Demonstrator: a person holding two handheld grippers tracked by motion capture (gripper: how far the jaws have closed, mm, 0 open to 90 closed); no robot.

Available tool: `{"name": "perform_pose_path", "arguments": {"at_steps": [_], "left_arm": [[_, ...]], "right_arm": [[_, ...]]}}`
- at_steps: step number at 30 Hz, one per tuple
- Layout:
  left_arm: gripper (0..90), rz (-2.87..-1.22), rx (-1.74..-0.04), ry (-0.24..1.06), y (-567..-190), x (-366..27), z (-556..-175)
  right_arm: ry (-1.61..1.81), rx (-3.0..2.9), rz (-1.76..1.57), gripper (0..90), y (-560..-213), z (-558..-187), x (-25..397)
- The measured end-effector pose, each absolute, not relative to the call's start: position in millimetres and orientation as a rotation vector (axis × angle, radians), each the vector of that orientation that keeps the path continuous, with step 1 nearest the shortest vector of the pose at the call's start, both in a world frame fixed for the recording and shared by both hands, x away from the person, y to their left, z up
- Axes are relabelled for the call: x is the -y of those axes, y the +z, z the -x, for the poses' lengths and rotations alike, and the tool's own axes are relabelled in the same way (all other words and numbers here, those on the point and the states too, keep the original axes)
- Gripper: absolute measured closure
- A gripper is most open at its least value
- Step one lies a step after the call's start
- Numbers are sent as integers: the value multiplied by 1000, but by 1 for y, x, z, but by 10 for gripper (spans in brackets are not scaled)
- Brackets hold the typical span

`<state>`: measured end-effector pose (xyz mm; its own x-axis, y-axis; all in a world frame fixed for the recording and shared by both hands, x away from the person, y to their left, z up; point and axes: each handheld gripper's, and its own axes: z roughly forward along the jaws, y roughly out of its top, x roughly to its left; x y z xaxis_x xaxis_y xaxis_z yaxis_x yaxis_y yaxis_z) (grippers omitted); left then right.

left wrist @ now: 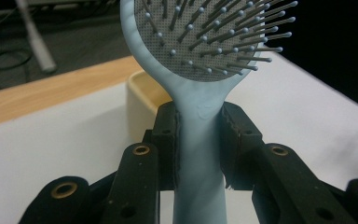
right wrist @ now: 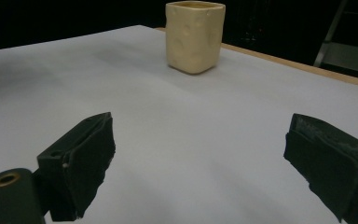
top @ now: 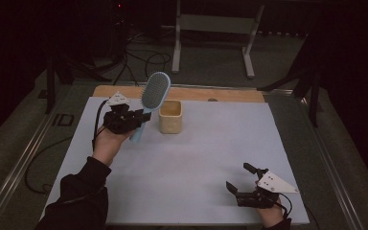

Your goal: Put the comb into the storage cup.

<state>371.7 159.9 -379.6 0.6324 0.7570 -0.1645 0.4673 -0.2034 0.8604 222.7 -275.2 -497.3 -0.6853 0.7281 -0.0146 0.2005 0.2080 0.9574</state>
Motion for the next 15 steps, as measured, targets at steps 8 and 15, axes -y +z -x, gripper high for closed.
{"name": "perform_pose_path", "arguments": {"at_steps": [8, 15], "left_arm": [[703, -1761, -906, 339, -376, -153, -376], [703, -1711, -883, 382, -373, -144, -378]], "right_arm": [[1492, -2022, -859, 82, -497, -223, 275], [1495, -2021, -861, 82, -497, -222, 275]]}}
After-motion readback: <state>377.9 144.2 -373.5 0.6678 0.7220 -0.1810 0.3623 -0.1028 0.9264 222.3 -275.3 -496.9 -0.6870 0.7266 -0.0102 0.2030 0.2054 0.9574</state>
